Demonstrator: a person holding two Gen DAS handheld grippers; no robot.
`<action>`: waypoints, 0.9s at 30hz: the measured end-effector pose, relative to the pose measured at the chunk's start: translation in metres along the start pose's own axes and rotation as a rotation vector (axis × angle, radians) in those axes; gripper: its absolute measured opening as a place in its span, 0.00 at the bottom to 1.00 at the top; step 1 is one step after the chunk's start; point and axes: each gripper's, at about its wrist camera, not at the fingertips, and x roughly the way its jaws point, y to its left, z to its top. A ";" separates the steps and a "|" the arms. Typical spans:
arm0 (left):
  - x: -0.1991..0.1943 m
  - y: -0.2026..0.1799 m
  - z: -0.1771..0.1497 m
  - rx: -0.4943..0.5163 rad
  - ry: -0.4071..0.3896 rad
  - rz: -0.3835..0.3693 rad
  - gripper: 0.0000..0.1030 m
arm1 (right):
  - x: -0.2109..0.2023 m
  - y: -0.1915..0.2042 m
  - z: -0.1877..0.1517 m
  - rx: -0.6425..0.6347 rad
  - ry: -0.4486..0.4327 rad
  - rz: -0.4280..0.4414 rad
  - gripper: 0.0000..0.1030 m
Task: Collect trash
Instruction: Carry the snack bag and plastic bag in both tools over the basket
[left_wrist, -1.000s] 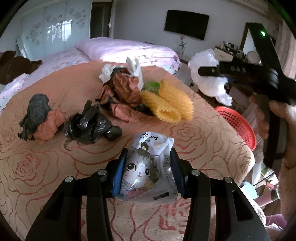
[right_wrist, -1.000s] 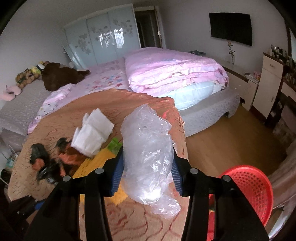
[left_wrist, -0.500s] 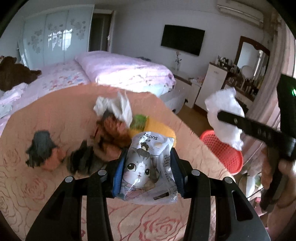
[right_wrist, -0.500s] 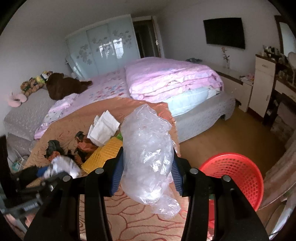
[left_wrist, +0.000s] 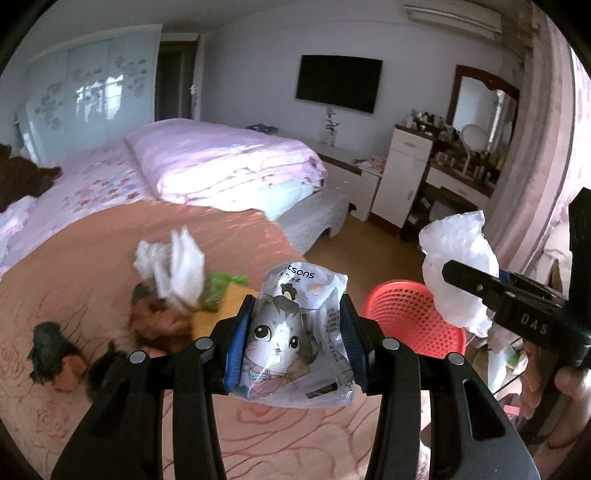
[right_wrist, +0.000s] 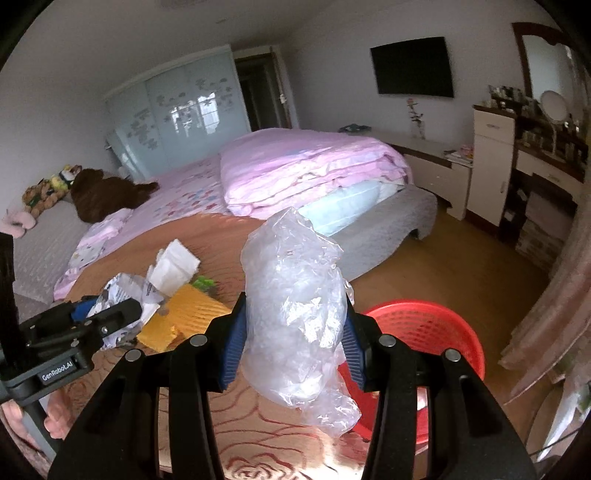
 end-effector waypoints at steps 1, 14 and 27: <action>0.001 -0.005 0.002 0.007 -0.001 -0.008 0.42 | -0.003 -0.006 0.000 0.008 -0.005 -0.011 0.44; 0.025 -0.064 0.020 0.080 0.007 -0.077 0.42 | -0.027 -0.050 -0.006 0.050 -0.034 -0.112 0.44; 0.052 -0.097 0.020 0.120 0.056 -0.130 0.42 | -0.021 -0.091 -0.016 0.142 -0.017 -0.173 0.44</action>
